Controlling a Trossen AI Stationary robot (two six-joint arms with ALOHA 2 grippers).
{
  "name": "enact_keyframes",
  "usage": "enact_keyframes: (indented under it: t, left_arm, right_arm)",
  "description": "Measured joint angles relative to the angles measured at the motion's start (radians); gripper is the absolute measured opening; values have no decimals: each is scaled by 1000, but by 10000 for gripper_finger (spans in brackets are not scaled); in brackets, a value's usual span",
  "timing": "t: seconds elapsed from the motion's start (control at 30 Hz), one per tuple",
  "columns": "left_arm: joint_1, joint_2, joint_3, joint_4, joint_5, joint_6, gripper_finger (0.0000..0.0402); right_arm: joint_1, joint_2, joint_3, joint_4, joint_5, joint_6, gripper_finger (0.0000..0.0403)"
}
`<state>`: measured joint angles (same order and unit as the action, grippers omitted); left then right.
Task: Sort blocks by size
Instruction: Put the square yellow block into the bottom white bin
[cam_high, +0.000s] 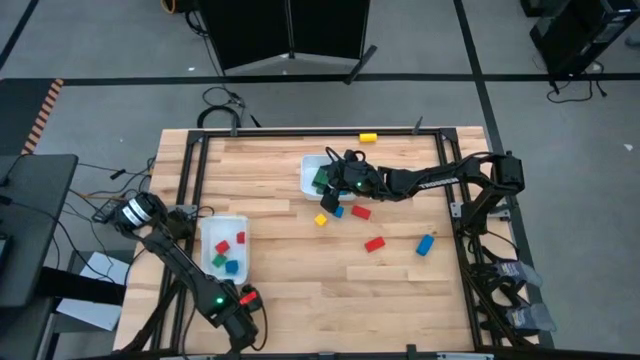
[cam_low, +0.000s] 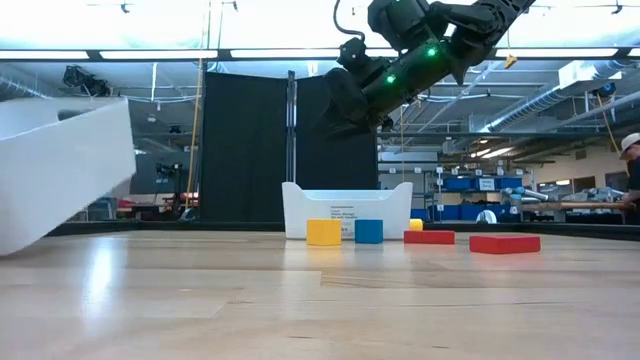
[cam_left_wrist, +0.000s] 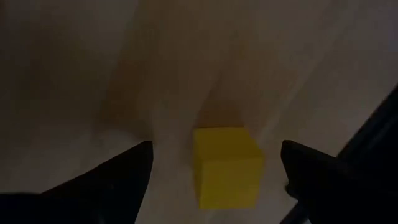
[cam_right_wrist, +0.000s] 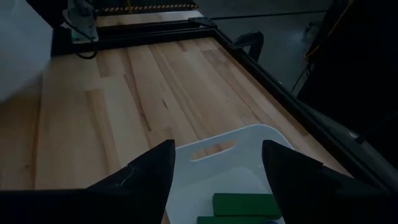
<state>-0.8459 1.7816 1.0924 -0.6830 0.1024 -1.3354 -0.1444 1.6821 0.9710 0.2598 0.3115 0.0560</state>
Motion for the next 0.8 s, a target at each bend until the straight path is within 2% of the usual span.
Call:
enact_keyframes:
  t: [0.33,0.57,0.8]
  left_arm:
    - [0,38,7,17,27,1,348]
    - [0,39,31,-23,41,11,323]
    - [0,39,76,-86,40,23,317]
  right_arm:
    - [0,0,0,0,0,0,248]
    - [0,0,0,0,0,0,249]
    - [0,0,0,1,0,0,247]
